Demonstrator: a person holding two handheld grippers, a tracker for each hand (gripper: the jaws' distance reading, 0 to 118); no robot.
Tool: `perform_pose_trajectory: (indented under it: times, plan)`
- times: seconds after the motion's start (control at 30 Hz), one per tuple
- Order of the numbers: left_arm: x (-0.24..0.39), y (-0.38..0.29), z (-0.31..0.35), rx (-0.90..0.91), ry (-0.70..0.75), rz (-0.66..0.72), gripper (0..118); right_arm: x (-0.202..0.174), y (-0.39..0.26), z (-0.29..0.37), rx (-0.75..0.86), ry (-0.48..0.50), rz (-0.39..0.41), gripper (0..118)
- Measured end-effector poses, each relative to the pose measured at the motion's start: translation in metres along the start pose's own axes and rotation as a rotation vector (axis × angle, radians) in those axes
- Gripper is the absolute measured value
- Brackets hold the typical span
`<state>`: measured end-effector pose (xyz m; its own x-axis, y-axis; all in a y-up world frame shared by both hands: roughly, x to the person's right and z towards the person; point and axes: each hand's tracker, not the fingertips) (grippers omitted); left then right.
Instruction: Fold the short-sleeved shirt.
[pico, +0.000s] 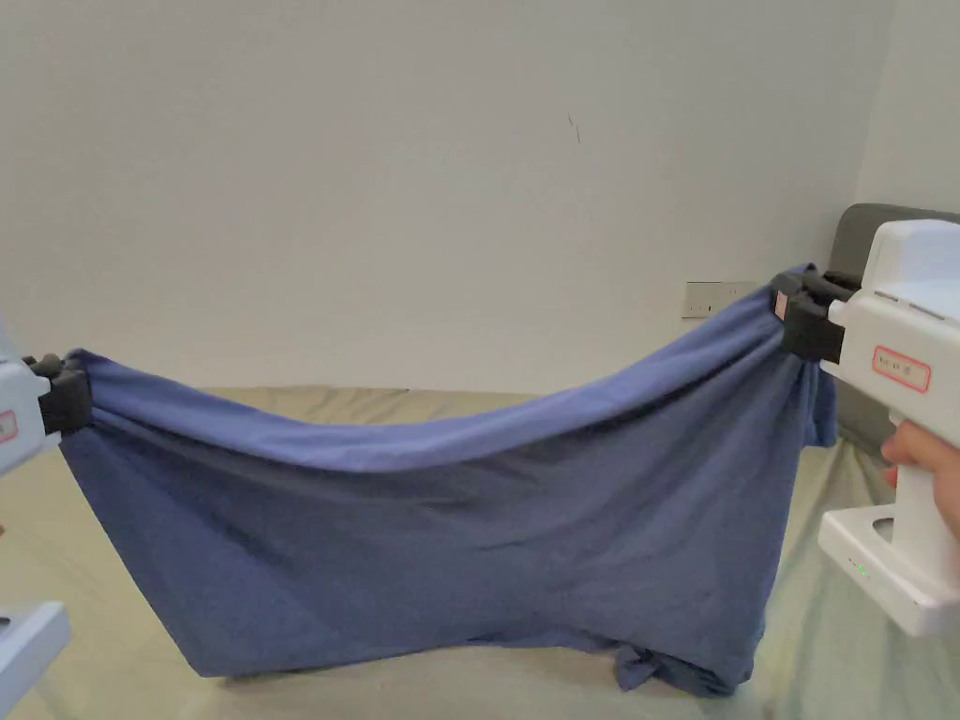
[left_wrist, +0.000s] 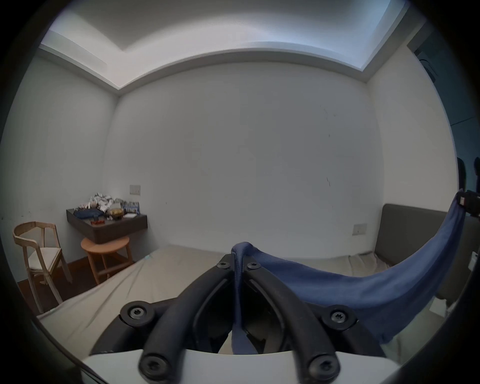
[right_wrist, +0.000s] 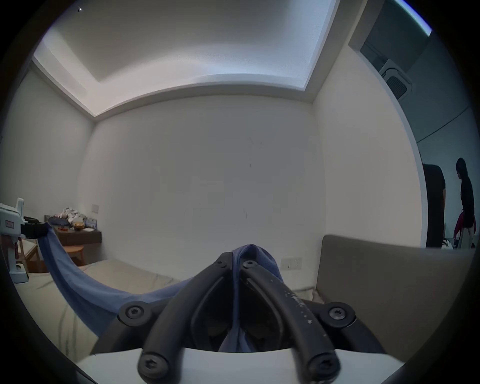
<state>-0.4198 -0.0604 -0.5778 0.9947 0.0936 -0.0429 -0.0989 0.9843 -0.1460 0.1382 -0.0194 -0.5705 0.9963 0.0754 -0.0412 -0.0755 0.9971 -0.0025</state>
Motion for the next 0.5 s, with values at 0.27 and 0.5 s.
perform_pose_trajectory:
  times: [0.27,0.5]
  plan:
    - [-0.021,-0.099,0.108,-0.116,-0.018,0.018,3,-0.006,-0.081,0.132,-0.157,0.073,0.018,7]
    - [-0.055,-0.164,0.217,-0.223,-0.025,0.103,3,-0.003,-0.146,0.259,-0.3,0.107,0.03,7]
